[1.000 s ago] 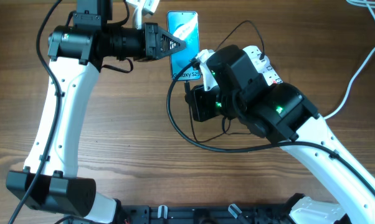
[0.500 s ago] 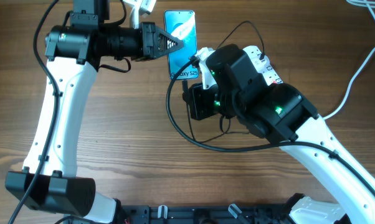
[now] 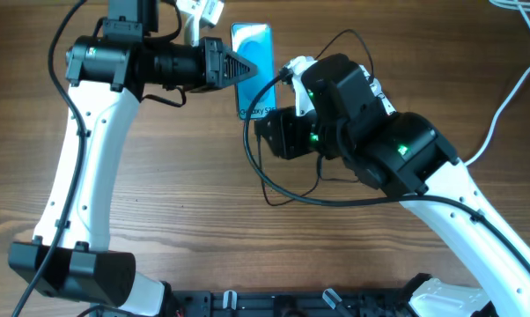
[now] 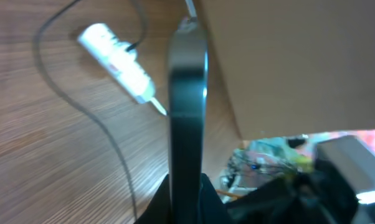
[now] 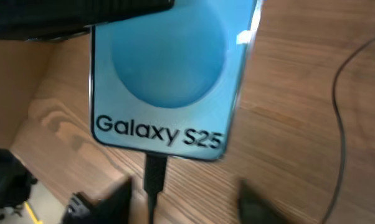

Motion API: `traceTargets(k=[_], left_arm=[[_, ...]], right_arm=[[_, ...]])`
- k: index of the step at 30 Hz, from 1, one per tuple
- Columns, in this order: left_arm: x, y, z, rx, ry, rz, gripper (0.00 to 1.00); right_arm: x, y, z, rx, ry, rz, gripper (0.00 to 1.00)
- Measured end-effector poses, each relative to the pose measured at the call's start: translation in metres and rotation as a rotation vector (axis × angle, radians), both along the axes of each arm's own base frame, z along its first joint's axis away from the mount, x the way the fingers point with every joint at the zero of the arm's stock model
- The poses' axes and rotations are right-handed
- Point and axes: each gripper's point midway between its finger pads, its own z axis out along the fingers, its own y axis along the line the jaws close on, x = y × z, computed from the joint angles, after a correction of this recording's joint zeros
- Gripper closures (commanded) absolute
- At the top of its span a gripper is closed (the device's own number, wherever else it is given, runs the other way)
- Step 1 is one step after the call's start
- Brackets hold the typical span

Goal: Plug charger to phone and switch on socket
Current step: 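Lower the phone onto the table with the left gripper and release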

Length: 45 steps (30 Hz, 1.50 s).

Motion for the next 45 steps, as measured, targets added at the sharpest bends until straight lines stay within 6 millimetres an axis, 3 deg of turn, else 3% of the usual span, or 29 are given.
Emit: traceTargets(k=[1, 4, 7, 8, 10, 14, 16, 20, 23, 27, 32, 34, 40, 45], left_arm=[[0.001, 0.004, -0.009, 0.038, 0.02, 0.021, 0.96], [0.007, 0.009, -0.04, 0.109, 0.117, 0.049, 0.96], [0.019, 0.004, -0.096, 0.189, 0.254, 0.044, 0.96], [0.02, 0.0, -0.11, 0.215, 0.281, 0.037, 0.96], [0.017, -0.019, -0.155, 0.297, 0.352, -0.02, 0.96], [0.004, -0.04, -0.209, 0.442, 0.393, -0.099, 0.96], [0.005, -0.035, -0.226, 0.516, 0.396, -0.096, 0.96], [0.016, -0.011, -0.236, 0.616, 0.373, -0.037, 0.96], [0.023, -0.007, -0.24, 0.625, 0.374, -0.006, 0.96], [0.023, -0.015, -0.268, 0.602, 0.443, -0.014, 0.96], [0.023, -0.029, -0.275, 0.55, 0.473, -0.025, 0.96], [0.019, -0.037, -0.287, 0.543, 0.495, -0.043, 0.96], [0.009, -0.07, -0.288, 0.525, 0.455, -0.105, 0.96], [0.007, -0.076, -0.289, 0.503, 0.475, -0.107, 0.96]], right_arm=[[-0.001, -0.003, -0.003, -0.01, 0.015, -0.014, 0.0], [0.003, -0.023, -0.012, -0.048, 0.065, -0.106, 0.01], [0.017, -0.072, -0.025, -0.109, 0.138, -0.269, 0.01], [0.021, -0.099, -0.033, -0.142, 0.182, -0.347, 0.0], [0.023, -0.127, -0.039, -0.171, 0.226, -0.424, 0.01], [0.029, -0.152, -0.042, -0.193, 0.236, -0.5, 0.01], [0.029, -0.153, -0.042, -0.199, 0.235, -0.503, 0.01], [0.029, -0.153, -0.042, -0.199, 0.237, -0.503, 0.0], [0.029, -0.153, -0.042, -0.201, 0.238, -0.503, 0.0], [0.028, -0.154, -0.043, -0.202, 0.24, -0.503, 0.0], [0.028, -0.154, -0.043, -0.203, 0.241, -0.503, 0.0], [0.028, -0.154, -0.043, -0.203, 0.241, -0.503, 0.0], [0.028, -0.154, -0.043, -0.203, 0.241, -0.503, 0.0], [0.028, -0.154, -0.043, -0.203, 0.241, -0.503, 0.0]])
